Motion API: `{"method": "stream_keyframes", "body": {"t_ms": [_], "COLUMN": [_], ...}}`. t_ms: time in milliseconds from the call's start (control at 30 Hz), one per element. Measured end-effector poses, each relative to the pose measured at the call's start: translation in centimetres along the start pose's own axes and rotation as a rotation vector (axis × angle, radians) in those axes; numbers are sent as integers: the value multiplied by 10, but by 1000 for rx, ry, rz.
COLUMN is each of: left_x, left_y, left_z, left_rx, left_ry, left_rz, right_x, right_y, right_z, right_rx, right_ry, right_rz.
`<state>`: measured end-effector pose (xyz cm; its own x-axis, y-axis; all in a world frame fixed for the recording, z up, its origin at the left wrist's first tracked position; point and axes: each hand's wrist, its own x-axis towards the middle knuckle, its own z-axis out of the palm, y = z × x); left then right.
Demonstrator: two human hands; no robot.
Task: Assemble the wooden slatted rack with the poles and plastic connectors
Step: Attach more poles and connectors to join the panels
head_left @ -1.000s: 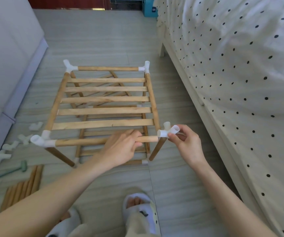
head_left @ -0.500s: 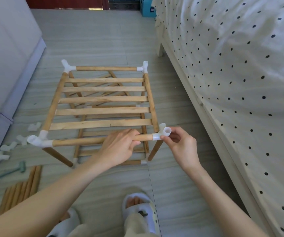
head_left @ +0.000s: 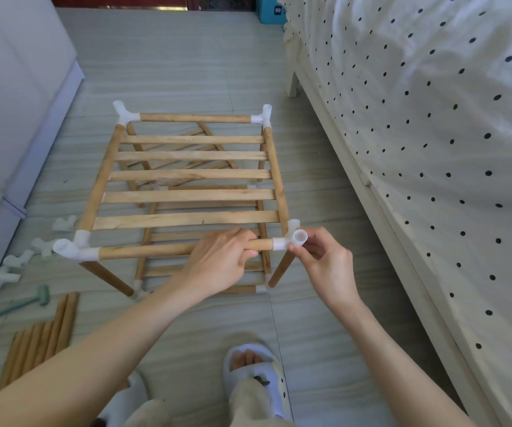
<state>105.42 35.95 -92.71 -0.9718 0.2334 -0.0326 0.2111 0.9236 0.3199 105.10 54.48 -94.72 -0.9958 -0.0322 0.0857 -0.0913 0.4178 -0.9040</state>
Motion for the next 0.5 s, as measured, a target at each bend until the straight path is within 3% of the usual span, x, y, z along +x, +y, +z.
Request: {"method": "stream_keyframes", "body": {"t_ms": [500], "left_x": [1], "left_y": [-3], "left_z": [2], "left_rx": [-41], "left_ry": [-31], "left_rz": [-5], "right_x": [-2], "right_y": [4], "right_z": [4], "right_rx": [110], "right_ry": [-17], "right_rz": [81]}}
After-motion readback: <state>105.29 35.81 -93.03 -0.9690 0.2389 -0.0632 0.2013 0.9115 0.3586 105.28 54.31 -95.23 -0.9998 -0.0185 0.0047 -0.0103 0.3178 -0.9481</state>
